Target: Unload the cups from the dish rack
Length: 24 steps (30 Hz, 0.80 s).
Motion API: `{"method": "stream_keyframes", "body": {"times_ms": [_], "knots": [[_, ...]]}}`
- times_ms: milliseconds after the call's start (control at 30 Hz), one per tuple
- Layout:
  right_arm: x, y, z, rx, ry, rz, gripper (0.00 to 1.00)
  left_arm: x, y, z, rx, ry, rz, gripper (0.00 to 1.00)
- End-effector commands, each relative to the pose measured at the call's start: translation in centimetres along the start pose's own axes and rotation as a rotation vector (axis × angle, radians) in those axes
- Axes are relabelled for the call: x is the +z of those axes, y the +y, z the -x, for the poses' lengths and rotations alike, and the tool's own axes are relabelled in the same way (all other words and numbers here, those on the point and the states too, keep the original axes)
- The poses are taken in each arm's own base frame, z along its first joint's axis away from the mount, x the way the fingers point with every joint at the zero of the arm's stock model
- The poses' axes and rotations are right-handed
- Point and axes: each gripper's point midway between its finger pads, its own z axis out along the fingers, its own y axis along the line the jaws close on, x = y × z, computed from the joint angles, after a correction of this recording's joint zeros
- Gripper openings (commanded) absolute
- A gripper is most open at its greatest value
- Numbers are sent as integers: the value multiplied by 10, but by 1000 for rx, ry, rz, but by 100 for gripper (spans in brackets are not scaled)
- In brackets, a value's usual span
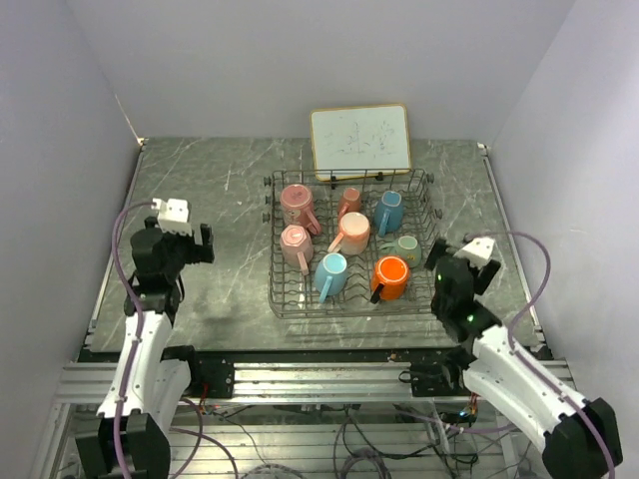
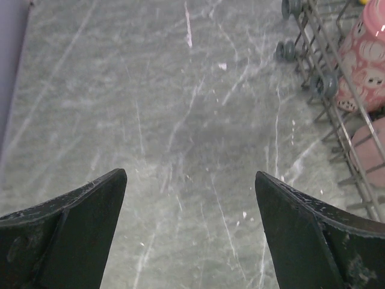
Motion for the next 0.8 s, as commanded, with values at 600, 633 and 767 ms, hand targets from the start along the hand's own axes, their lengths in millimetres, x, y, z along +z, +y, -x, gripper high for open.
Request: {"method": "stream_keyframes", "body": {"times_ms": [600,633,767], "knots": [[-80,134,85,307,397,327,100,-30,3,98,50,175,-54,99],[-94,145,81,284,401,349,100,-31,3,95,55,191,-59,99],[-142,196,64,192,432,432,100,-32,1,87,68,228,-76,99]]}}
